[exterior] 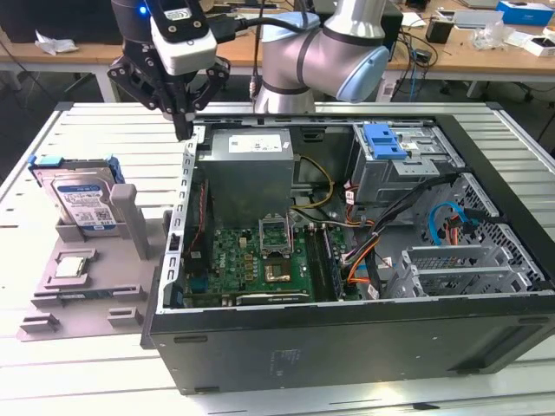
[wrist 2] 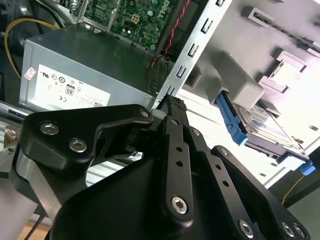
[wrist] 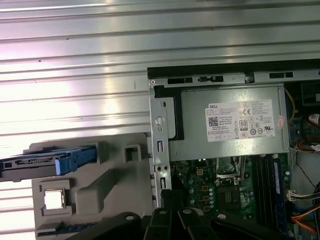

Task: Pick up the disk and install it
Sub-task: 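Reach for the disk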

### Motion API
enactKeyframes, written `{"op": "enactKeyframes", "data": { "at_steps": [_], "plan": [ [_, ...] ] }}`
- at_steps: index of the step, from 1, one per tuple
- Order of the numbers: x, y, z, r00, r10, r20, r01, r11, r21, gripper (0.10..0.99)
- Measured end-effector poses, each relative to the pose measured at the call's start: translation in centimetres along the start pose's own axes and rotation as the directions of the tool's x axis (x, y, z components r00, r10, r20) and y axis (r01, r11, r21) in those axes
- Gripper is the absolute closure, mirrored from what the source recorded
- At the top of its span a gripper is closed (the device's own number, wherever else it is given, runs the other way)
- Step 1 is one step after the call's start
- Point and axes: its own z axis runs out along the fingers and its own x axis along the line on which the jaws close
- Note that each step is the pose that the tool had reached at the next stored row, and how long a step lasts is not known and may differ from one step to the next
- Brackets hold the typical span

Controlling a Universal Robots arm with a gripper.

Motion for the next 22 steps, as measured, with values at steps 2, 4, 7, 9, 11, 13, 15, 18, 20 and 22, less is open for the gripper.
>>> {"op": "enactKeyframes", "data": {
  "at_steps": [2,4,7,9,11,13,15,18,20,22],
  "plan": [
    [0.21,-0.02,0.00,1.0000,0.000,0.0001,0.000,1.0000,0.000,0.980],
    [0.45,-0.03,-0.01,1.0000,0.000,0.0001,0.000,1.0000,0.000,0.980],
    [1.11,-0.08,-0.03,1.0000,0.000,0.0000,0.000,1.0000,0.000,0.980],
    [1.58,-0.12,-0.04,1.0000,0.000,0.0000,0.000,1.0000,0.000,0.980],
    [2.07,-0.15,-0.05,1.0000,0.000,0.0000,0.000,1.0000,0.000,0.980],
    [2.49,-0.19,-0.07,1.0000,0.000,0.0000,0.000,1.0000,0.000,0.980],
    [2.79,-0.21,-0.07,1.0000,0.000,0.0000,0.000,1.0000,0.000,0.980],
    [3.43,-0.26,-0.09,1.0000,0.000,0.0000,0.000,1.0000,0.000,0.980],
    [3.85,-0.29,-0.10,1.0000,0.000,0.0000,0.000,1.0000,0.000,0.980],
    [4.10,-0.31,-0.11,1.0000,0.000,0.0000,0.000,1.0000,0.000,0.980]
  ]
}}
